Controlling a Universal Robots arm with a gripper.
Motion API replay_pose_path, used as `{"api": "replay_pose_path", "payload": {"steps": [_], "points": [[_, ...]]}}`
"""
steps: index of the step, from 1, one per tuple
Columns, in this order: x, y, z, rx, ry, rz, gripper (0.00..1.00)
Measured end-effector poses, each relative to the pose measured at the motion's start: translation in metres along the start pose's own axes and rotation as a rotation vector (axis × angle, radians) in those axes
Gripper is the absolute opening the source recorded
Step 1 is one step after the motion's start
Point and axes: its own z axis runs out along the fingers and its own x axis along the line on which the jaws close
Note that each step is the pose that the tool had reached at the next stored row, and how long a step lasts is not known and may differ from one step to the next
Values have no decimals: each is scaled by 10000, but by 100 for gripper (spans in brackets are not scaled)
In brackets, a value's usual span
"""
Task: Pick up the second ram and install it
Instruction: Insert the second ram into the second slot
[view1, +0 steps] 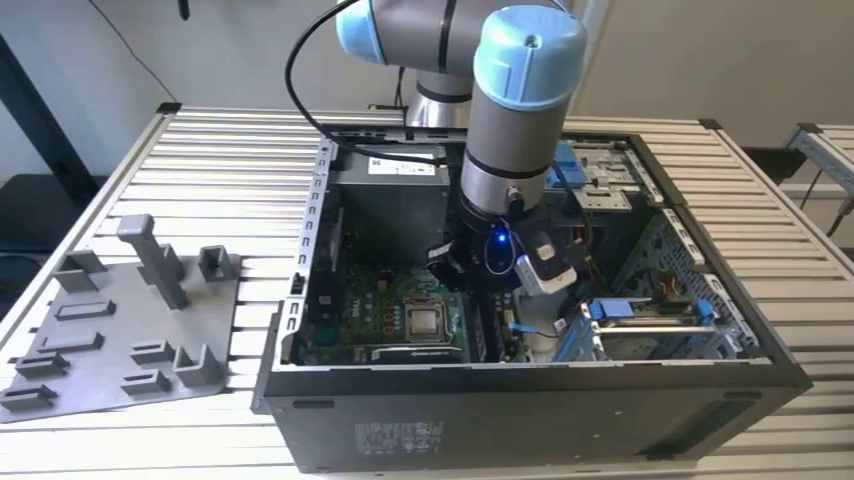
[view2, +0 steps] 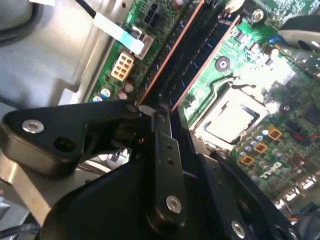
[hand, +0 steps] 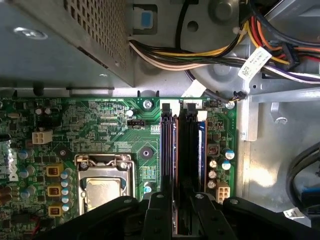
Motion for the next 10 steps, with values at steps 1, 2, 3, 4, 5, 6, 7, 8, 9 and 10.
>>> {"api": "replay_pose_path", "payload": {"steps": [1, 2, 3, 4, 5, 6, 7, 8, 9, 10], "points": [[-1, 1, -40, -4, 0, 0, 22], [-2, 0, -86, -2, 1, 0, 22], [-2, 0, -131, -5, 0, 0, 22], [-3, -1, -177, -2, 0, 0, 22], [-4, -1, -222, -3, 0, 0, 22], [-4, -2, -266, -3, 0, 0, 22], [-5, -3, -312, -1, 1, 0, 22], [-6, -3, -329, -1, 0, -1, 22], [-6, -2, -328, -6, -1, -1, 22], [-6, -2, -330, -5, -1, -1, 22]]}}
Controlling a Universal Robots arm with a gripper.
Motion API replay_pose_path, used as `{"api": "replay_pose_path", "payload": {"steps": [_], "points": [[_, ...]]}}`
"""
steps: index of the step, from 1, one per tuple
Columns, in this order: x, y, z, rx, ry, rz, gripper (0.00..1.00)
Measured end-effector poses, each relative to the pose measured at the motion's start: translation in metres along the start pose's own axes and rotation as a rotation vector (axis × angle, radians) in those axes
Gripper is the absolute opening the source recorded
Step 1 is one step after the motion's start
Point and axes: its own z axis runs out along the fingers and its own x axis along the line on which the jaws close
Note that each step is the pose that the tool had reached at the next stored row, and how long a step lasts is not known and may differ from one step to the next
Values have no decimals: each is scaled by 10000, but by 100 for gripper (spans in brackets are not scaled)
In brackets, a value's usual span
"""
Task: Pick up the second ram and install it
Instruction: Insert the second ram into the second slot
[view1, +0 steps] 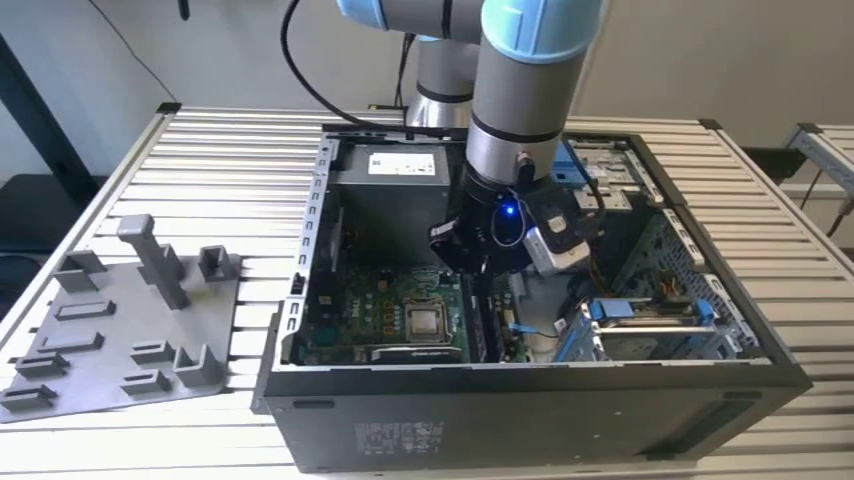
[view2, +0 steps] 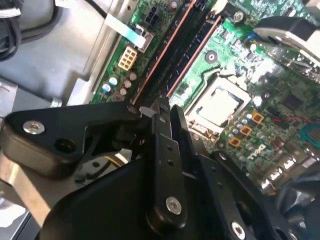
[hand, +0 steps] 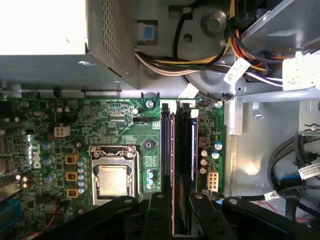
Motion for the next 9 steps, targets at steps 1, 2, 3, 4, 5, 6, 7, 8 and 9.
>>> {"api": "replay_pose_path", "payload": {"steps": [1, 2, 3, 4, 5, 6, 7, 8, 9], "points": [[0, 0, -2, 0, 0, 0, 20], [0, 0, -3, 0, 0, 0, 13], [0, 0, -5, 2, 1, 0, 13], [0, -1, -6, 1, 1, 0, 11], [0, -1, -8, 2, 1, 0, 11], [0, 0, -9, 1, 1, 0, 11], [0, -1, -10, 2, 1, 0, 11], [0, 0, -11, 2, 1, 0, 11], [0, -1, -13, 1, 1, 1, 11]]}}
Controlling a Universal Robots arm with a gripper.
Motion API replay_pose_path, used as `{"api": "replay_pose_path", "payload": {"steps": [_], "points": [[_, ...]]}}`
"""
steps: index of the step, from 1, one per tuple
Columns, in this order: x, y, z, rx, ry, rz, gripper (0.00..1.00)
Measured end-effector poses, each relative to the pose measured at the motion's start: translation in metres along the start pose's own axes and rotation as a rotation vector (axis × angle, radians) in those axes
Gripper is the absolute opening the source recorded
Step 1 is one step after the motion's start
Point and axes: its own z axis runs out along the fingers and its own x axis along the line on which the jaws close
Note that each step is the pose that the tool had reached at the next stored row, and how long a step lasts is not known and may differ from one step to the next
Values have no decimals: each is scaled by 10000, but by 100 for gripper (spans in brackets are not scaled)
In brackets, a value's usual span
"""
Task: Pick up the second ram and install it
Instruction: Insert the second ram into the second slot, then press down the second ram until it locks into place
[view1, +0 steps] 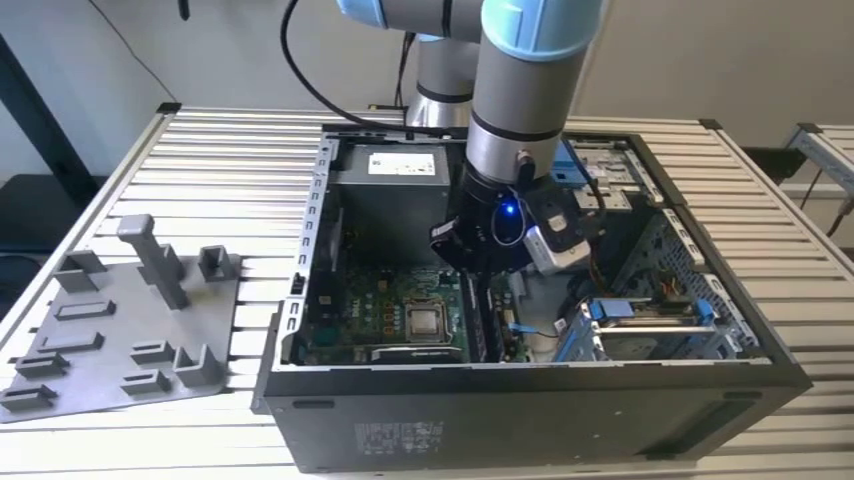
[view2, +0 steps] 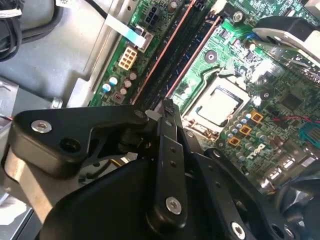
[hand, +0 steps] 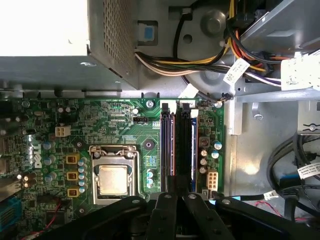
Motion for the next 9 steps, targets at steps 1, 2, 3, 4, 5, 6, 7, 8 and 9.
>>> {"api": "replay_pose_path", "payload": {"steps": [1, 2, 3, 4, 5, 6, 7, 8, 9], "points": [[0, 0, -1, 1, 0, 0, 11], [0, 0, -3, 1, 0, 0, 11], [0, 0, -15, 1, 0, 0, 11], [0, 0, -26, 1, 1, 0, 11], [0, 0, -27, 1, 0, 0, 11], [-1, 0, -28, 0, 0, 0, 11], [-1, 0, -30, 1, 0, 0, 11], [0, -1, -31, 1, 0, 0, 11], [-1, 0, -32, 1, 0, 0, 11]]}}
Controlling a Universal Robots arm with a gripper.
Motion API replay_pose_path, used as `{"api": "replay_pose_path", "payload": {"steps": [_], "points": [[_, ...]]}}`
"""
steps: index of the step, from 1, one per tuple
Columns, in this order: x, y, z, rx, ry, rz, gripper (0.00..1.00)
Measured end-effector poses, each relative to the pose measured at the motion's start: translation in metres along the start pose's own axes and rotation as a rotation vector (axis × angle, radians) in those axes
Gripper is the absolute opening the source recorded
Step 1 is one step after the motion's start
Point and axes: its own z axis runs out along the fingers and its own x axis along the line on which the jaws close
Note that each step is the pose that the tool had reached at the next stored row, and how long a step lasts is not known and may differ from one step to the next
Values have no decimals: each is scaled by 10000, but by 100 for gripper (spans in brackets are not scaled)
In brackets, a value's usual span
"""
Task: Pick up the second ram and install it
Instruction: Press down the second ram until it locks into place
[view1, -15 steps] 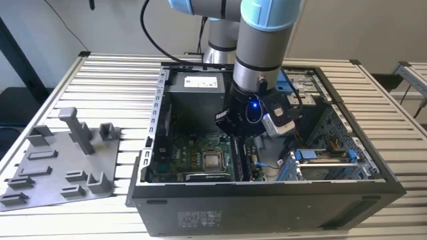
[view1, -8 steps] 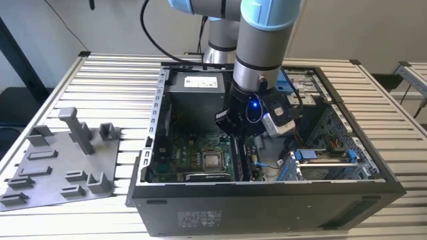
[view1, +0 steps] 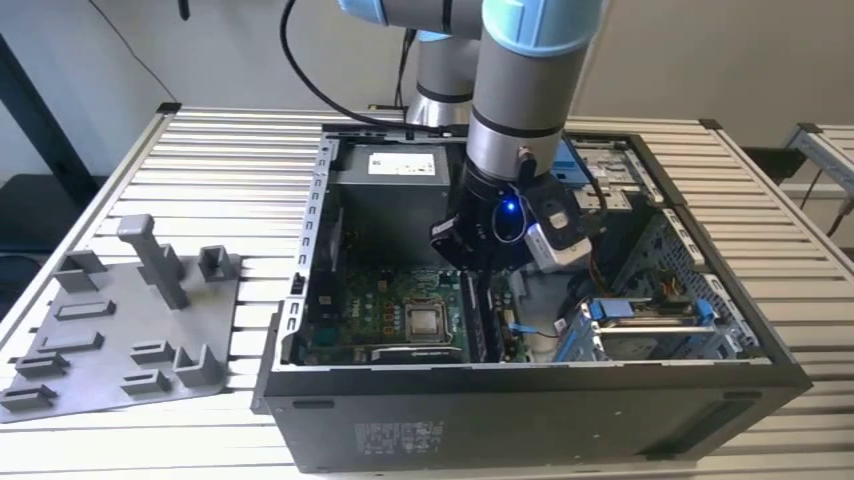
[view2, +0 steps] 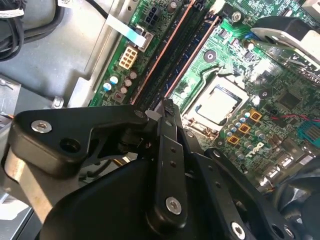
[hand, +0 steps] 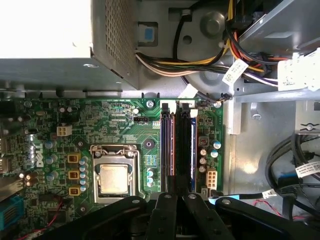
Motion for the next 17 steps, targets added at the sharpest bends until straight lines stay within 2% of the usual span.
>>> {"api": "replay_pose_path", "payload": {"steps": [8, 17], "points": [[0, 0, -8, -4, -2, -114, 11], [0, 0, -8, -36, -22, -1618, 11]]}}
